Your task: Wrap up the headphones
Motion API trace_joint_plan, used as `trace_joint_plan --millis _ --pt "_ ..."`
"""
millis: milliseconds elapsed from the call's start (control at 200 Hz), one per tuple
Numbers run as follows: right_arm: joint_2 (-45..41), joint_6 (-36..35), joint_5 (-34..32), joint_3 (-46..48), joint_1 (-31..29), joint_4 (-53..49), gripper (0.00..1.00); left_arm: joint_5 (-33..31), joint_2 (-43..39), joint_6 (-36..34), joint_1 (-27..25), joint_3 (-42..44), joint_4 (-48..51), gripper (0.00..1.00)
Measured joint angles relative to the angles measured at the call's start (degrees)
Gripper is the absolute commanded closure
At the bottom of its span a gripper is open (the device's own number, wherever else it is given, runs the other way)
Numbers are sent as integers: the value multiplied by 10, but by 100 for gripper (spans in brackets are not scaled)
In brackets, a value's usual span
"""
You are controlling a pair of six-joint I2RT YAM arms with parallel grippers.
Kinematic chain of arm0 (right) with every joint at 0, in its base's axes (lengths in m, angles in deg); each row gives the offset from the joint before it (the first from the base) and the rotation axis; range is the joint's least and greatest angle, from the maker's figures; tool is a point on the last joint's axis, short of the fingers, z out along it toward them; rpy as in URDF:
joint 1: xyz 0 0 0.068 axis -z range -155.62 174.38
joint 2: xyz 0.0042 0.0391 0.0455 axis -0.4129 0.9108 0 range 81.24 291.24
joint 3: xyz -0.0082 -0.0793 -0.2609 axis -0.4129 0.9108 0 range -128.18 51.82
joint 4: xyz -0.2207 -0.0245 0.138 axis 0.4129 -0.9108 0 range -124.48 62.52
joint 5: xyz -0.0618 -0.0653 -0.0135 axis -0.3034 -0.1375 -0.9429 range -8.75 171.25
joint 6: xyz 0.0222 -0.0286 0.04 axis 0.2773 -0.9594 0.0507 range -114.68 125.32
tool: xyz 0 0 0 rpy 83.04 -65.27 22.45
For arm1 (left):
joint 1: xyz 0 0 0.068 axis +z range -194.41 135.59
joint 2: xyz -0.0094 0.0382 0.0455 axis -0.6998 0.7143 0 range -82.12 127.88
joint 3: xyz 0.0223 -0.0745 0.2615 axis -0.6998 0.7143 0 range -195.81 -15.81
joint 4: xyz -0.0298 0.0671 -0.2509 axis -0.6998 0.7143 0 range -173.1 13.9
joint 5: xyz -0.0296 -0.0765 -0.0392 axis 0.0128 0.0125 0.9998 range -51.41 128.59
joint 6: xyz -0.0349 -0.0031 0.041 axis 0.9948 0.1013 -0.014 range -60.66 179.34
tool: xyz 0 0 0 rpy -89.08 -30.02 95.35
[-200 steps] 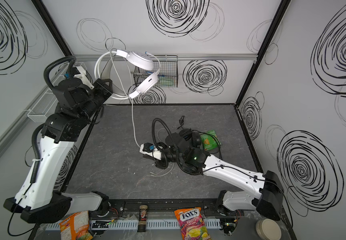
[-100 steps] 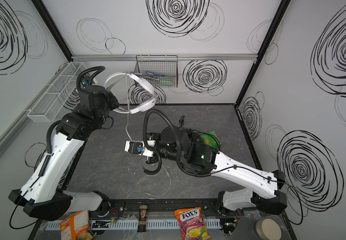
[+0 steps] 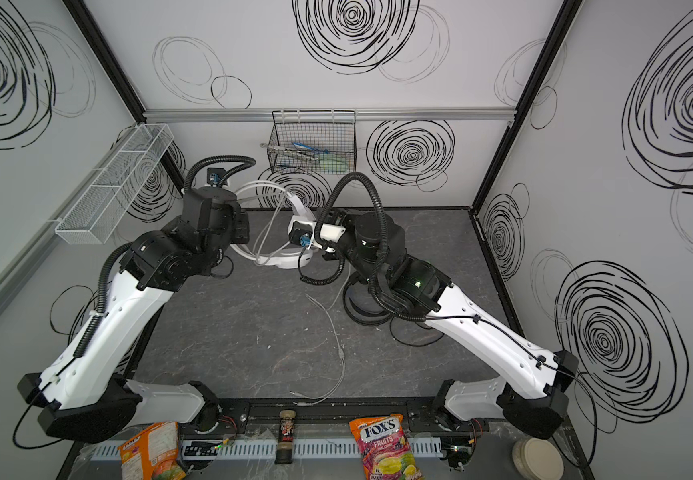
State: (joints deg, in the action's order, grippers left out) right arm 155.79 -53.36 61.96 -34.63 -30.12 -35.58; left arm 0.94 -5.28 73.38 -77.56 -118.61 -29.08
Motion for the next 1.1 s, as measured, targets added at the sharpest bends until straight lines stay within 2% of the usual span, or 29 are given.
trace_joint_plan --millis 170,345,705,916,1101 --pt "32 -24 -16 -6 33 57 85 67 18 -21 -2 -43 42 100" --pt "48 -15 -20 -23 61 77 80 153 21 -38 -16 -49 62 100" --pt "43 37 -16 -42 106 94 78 302 -17 -48 -38 32 45 100" --pt "40 124 2 -42 157 94 77 358 -87 -50 -61 75 -20 100" --pt "36 204 21 -42 202 93 77 381 -108 -48 -70 80 -63 100"
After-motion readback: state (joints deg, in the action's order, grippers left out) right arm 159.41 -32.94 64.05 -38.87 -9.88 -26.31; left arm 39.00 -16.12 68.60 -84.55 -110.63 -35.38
